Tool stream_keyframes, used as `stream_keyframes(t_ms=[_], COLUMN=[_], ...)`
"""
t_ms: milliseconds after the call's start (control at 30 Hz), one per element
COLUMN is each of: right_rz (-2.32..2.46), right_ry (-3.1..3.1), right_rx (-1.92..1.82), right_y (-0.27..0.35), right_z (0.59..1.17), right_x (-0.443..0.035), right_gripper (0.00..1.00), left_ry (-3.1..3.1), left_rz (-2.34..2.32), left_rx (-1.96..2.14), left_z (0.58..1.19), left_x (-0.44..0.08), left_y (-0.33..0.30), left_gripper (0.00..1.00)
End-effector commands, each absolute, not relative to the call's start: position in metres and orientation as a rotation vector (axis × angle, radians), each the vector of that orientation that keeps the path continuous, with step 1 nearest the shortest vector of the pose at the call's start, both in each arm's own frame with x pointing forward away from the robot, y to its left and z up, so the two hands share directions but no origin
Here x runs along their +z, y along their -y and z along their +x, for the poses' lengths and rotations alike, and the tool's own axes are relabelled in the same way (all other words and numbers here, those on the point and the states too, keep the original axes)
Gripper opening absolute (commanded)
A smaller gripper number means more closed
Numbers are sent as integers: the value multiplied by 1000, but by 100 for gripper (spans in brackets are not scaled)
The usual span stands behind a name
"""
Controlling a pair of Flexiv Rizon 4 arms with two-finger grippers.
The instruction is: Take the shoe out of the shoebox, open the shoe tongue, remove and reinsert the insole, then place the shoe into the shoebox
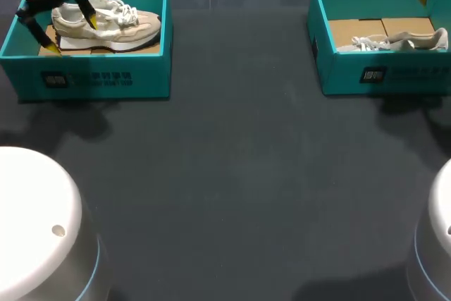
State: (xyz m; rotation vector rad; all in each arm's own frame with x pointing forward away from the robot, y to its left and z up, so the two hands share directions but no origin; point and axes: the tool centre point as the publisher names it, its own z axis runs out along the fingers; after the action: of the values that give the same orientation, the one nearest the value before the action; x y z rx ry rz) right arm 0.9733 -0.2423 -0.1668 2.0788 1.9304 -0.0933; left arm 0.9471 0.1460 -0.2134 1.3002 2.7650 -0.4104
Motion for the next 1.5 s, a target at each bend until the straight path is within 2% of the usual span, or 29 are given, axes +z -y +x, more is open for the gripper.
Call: stream_keyframes(t_ms=[33, 233, 300, 467, 633, 967, 1267, 1500], right_rz=[2079, 2079, 2079, 2079, 2079, 2079, 2079, 2079], right_ry=[-1929, -1929, -1929, -1929, -1929, -1929, -1929, -1929], right_rx=[-94, -94, -94, -94, -94, -94, -94, -94], right_y=[242, 242, 242, 242, 242, 242, 242, 242], right_z=[973, 973, 973, 973, 973, 973, 973, 973], right_x=[-167, -167, -167, -167, -167, -167, -167, -167], right_gripper=[100, 100, 100, 100, 100, 100, 100, 100], left_ry=[-2580, -2580, -2534, -2466, -2254, -2191, -2132, -2132], left_rz=[1538, 1538, 1739, 1931, 2168, 2195, 2220, 2220], left_rx=[-404, -404, -373, -191, -86, -12, 61, 61], left_z=[963, 963, 964, 1020, 1071, 1069, 1126, 1126], left_x=[-209, -209, -223, -243, -241, -252, -257, -257], left_y=[-158, -158, -156, -177, -201, -198, -227, -227], left_gripper=[100, 100, 100, 100, 100, 100, 100, 100])
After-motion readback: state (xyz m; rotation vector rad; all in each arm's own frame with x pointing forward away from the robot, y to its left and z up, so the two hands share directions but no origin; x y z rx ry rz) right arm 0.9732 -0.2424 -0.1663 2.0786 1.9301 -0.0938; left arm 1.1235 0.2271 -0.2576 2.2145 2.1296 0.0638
